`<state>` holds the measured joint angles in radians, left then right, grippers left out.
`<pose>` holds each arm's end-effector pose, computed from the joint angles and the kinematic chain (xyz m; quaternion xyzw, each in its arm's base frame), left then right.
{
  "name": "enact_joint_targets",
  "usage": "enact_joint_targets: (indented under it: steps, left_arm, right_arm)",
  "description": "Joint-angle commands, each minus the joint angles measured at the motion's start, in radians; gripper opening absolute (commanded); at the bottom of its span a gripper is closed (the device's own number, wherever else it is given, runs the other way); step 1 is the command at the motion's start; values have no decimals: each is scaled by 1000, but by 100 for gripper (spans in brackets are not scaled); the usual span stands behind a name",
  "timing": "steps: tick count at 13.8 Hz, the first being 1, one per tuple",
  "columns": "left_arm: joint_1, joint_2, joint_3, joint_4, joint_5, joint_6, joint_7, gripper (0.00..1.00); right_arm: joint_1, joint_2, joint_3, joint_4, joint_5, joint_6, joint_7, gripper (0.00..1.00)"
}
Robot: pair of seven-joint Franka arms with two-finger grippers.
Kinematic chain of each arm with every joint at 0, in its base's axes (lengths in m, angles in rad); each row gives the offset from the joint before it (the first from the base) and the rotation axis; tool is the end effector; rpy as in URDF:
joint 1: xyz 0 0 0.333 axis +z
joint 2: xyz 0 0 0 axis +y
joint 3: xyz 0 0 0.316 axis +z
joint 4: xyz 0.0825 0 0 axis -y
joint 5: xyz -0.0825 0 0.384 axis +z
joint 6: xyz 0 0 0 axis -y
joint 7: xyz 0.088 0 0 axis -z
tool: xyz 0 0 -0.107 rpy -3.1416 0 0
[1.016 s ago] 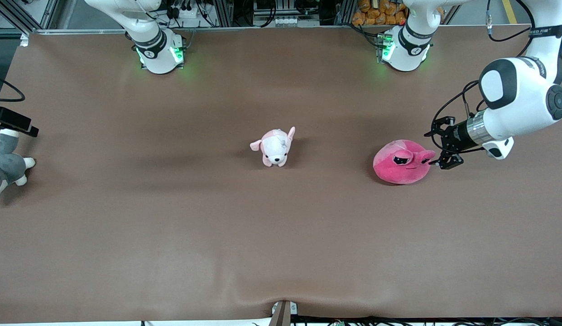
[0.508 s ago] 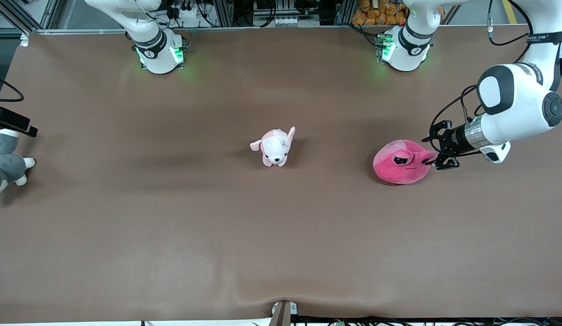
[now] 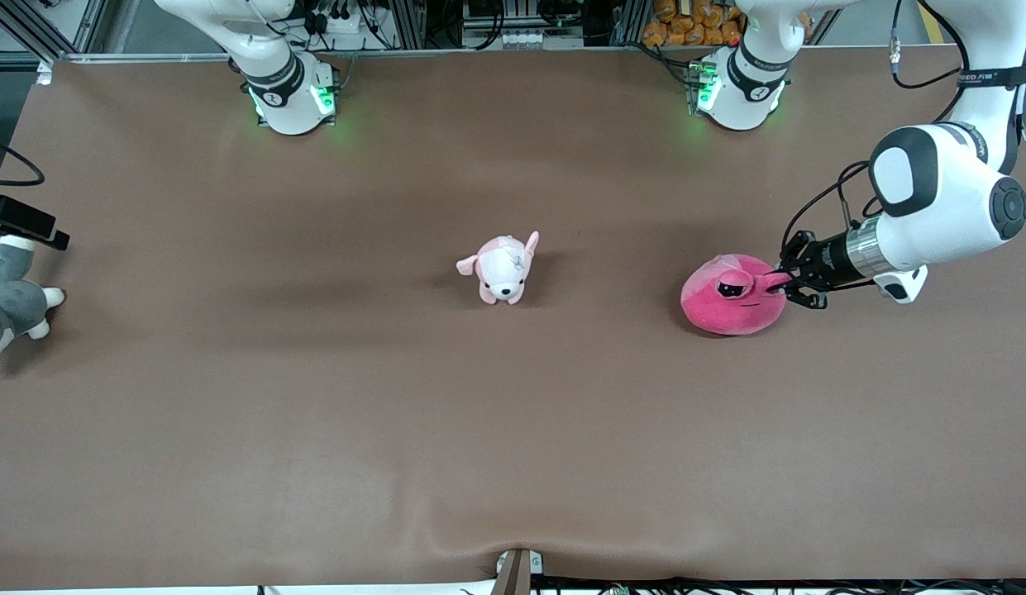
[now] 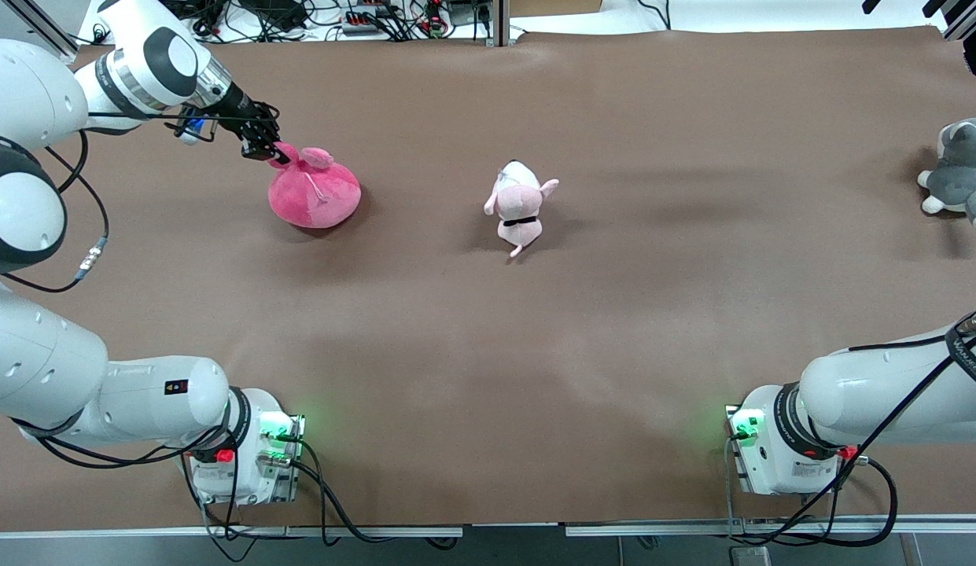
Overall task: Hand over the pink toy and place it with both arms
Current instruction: 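Lift the pink toy with the left gripper toward the table middle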
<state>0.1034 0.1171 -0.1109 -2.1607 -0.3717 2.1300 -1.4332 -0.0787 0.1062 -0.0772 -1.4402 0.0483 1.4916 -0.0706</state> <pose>0.5375 -0.0196 0.3346 0.6693 0.7229 -0.1572 0.0687 0.5735 -0.0820 0.6189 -0.9986 0.0413 0.0248 0.0230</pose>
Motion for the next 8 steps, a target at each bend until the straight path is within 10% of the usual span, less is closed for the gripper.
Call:
enact_joint_targets:
  steps: [1, 8]
  left_arm:
    - [4, 16, -9, 47, -15, -30, 16, 0]
    - [-2, -43, -29, 273, -16, -374, 24, 0]
  right_arm:
    - [-6, -6, 4, -5, 12, 1, -12, 100]
    - [4, -10, 7, 1, -2, 3, -5, 100]
